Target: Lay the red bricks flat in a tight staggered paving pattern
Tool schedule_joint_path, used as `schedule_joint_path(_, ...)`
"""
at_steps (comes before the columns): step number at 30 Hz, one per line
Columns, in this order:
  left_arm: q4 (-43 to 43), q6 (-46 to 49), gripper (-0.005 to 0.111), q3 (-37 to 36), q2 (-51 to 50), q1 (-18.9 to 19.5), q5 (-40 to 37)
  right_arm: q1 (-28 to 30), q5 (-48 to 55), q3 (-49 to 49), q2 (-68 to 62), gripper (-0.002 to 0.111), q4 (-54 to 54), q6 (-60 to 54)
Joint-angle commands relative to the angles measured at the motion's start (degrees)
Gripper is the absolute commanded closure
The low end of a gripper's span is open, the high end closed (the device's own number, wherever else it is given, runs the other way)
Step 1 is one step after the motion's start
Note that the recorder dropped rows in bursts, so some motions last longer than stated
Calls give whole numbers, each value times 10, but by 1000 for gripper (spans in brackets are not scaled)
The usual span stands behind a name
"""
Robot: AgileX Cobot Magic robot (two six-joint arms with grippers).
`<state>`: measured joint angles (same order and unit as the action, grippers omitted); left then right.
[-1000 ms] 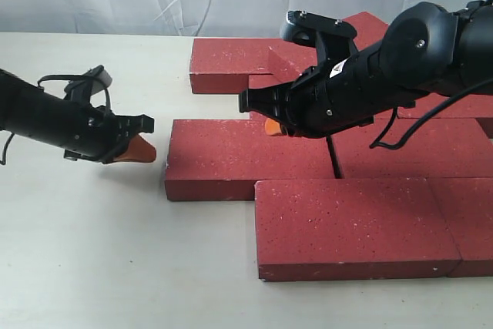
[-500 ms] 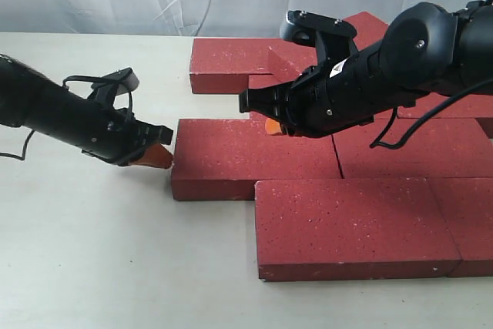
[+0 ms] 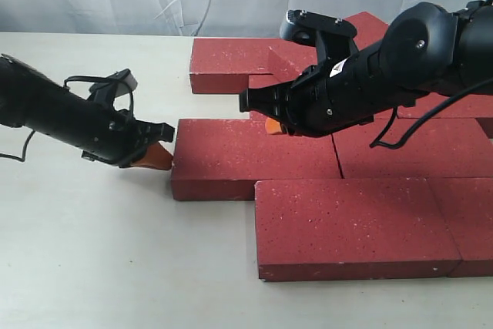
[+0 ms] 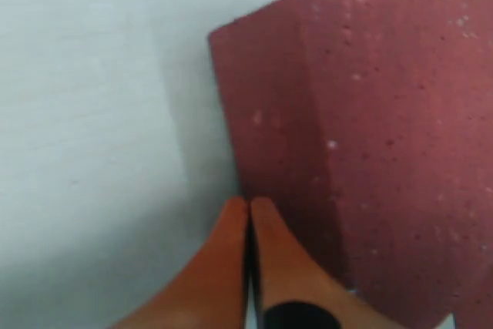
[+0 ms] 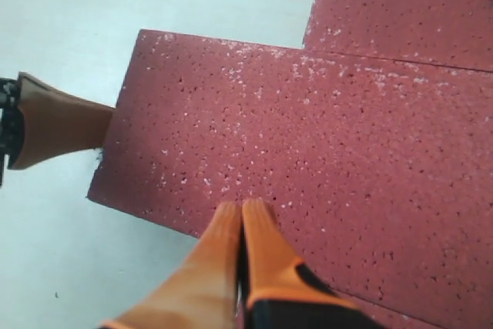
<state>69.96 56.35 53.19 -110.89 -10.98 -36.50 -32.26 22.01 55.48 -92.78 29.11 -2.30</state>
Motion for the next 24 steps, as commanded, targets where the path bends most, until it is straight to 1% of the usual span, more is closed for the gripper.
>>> schedule_joint_path(1,15,1,107,8,2,-13,-31,2,-3,3,2,109,-5,-1)
schedule_joint_path(3,1,1,107,11,2,-10,-38,2,-1,3,2,109,-5,-1)
schedule_joint_path(5,-18,1,107,11,2,-5,-27,2,2,3,2,109,-3,-1)
schedule_joint_path(8,-50,-26,107,11,2,13,-13,2,2,1,2,109,-3,-1)
schedule_joint_path(11,-56,-37,107,11,2,28,-12,2,2,1,2,109,-3,-1)
schedule_joint_path(14,-46,-37,107,11,2,34,-13,2,2,1,2,109,-3,-1)
schedule_joint_path(18,-10,-33,107,11,2,27,-39,2,0,1,2,109,-6,-1)
schedule_joint_path(24,-10,-33,107,11,2,-11,-30,2,-8,1,2,109,-6,-1)
